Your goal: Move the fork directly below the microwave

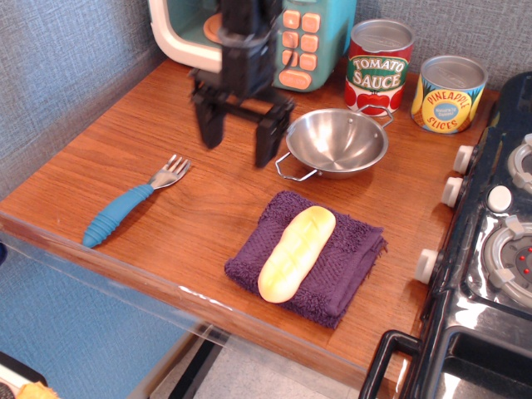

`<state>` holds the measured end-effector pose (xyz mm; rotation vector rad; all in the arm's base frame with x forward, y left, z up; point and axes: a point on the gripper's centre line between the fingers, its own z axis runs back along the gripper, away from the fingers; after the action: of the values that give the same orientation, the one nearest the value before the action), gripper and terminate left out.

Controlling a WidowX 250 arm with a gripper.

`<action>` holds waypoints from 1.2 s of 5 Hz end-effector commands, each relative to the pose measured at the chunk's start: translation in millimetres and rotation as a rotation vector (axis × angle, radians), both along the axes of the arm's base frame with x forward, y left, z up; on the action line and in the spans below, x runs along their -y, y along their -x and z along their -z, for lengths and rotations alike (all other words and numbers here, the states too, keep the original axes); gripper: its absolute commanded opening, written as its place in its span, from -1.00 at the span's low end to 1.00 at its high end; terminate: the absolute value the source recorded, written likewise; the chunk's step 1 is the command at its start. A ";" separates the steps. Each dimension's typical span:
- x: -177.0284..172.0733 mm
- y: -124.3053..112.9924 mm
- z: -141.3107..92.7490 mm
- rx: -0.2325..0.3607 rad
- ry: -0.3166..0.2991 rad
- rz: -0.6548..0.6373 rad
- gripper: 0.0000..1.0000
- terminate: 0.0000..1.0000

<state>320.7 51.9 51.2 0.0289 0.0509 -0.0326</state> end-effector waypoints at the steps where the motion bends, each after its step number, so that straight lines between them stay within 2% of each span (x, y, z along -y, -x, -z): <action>1: -34.7 37.7 -29.9 0.106 -0.014 0.031 1.00 -1.00; 2: -57.1 52.0 -10.5 0.088 -0.005 0.036 1.00 -1.00; 3: -75.6 55.5 11.9 0.093 0.023 0.064 1.00 -1.00; 4: -86.4 62.1 24.5 0.112 0.028 0.077 1.00 -1.00; 6: -74.7 66.8 39.5 0.111 -0.005 0.131 1.00 -1.00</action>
<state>250.3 126.2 6.2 0.0279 -0.0442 -0.1545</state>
